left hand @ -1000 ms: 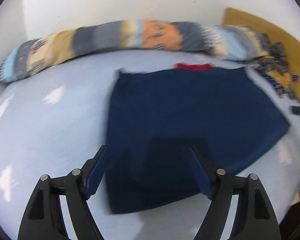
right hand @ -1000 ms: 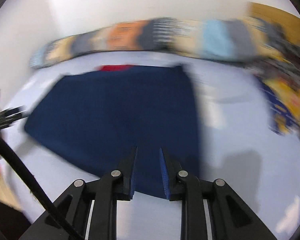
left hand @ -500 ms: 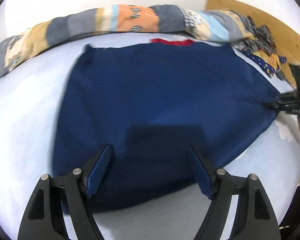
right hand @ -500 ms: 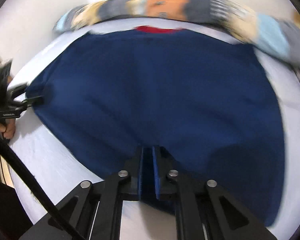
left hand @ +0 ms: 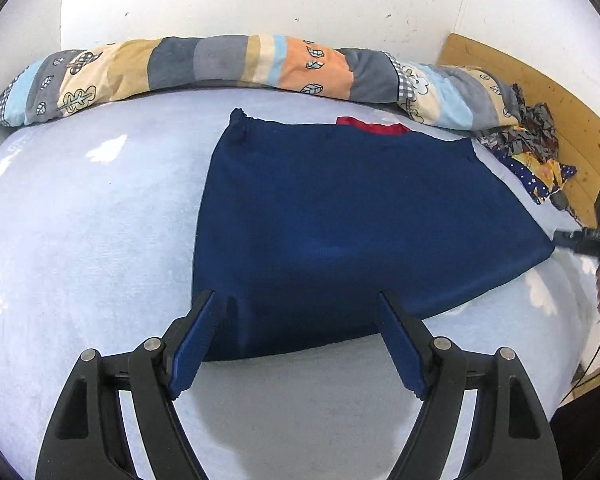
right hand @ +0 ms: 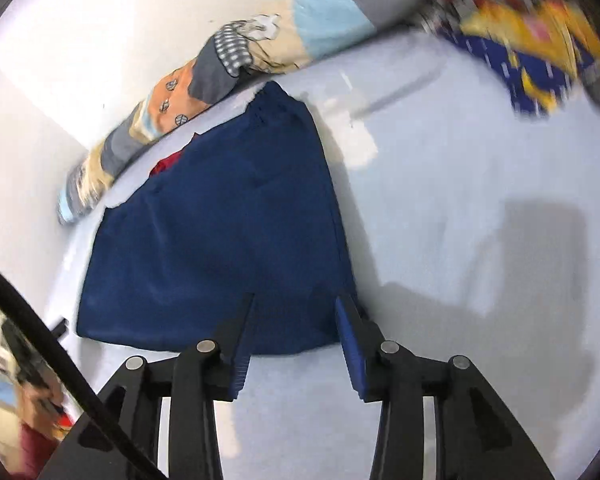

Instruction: Fold large clothes

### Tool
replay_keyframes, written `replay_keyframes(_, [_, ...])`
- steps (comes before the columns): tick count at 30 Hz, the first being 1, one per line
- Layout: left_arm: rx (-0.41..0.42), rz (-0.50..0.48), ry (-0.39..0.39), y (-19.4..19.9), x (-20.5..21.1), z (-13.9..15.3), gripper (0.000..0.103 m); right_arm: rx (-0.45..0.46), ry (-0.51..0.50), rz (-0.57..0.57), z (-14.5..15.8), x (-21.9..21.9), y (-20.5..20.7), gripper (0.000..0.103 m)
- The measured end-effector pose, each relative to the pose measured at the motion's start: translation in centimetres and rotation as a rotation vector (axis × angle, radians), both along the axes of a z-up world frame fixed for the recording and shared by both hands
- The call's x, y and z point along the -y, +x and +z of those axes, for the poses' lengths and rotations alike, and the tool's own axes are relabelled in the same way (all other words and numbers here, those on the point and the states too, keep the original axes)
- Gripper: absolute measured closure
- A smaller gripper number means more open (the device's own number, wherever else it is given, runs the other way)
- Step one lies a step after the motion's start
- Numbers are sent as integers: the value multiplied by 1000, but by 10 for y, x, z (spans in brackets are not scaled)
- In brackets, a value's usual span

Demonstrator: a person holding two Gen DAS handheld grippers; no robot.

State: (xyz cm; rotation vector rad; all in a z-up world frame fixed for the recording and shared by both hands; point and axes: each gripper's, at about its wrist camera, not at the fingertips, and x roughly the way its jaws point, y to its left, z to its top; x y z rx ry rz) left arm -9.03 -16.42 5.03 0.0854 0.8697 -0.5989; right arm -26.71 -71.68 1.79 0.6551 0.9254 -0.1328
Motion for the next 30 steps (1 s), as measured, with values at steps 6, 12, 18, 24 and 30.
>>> replay_keyframes(6, [-164, 98, 193, 7, 1, -31, 15, -145, 104, -84, -17, -3, -15, 61])
replay_keyframes(12, [-286, 184, -100, 4, -27, -1, 13, -35, 368, -231, -8, -4, -38, 45])
replay_keyframes(18, [-517, 462, -352, 12, -45, -23, 13, -44, 448, -362, -21, -12, -24, 45])
replay_keyframes(24, [-630, 594, -586, 4, -46, -62, 13, -26, 500, -548, -55, -12, -21, 46])
replay_keyframes(30, [-563, 610, -708, 25, -50, -76, 13, 105, 462, -517, -58, 2, -10, 45])
